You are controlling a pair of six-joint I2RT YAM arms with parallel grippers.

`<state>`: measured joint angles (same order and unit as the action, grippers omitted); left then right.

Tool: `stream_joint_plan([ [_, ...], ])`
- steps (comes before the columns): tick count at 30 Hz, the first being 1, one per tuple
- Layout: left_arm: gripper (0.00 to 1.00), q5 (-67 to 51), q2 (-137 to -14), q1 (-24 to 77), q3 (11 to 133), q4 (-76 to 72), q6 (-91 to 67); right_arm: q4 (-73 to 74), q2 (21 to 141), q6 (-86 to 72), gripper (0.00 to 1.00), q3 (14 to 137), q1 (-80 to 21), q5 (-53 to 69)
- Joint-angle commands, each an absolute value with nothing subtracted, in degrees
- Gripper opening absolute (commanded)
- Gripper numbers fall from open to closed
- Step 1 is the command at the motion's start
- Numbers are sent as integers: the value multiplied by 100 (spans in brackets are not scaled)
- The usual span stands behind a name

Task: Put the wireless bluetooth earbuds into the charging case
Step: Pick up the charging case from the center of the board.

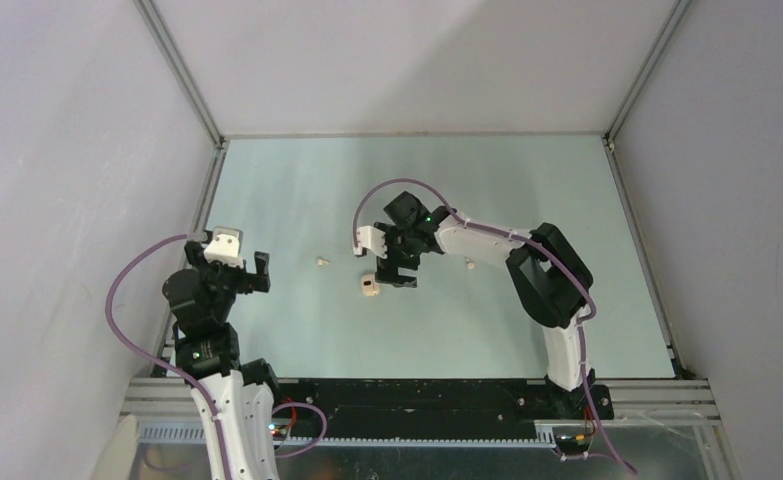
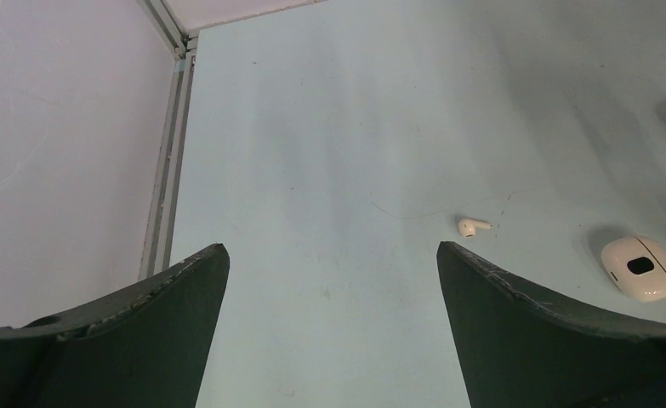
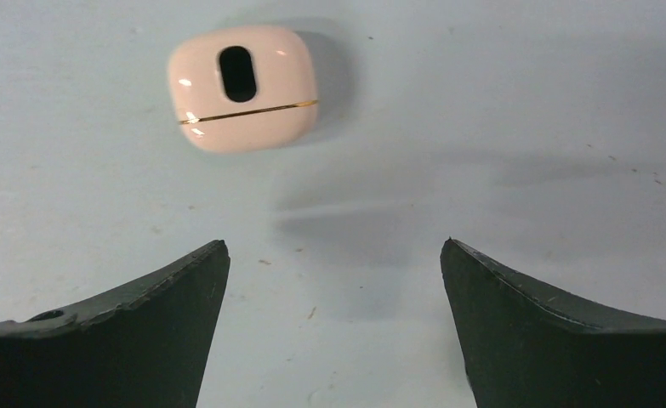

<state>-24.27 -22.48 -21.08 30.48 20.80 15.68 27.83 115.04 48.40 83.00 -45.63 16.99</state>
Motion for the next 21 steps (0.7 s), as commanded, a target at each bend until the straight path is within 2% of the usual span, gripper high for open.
stream_joint_plan([
  [1,99,-2531,-2212,-2179,3071,2065,1698,3143,11223,4912,99,8310,-4507,2869],
  [7,99,-2522,-2232,-2178,3082,2089,1700,2872,11449,4582,99,8310,-4631,3231],
  [21,99,-2549,-2232,-2178,3074,2086,1713,2390,11866,4608,99,8378,-4917,2854],
])
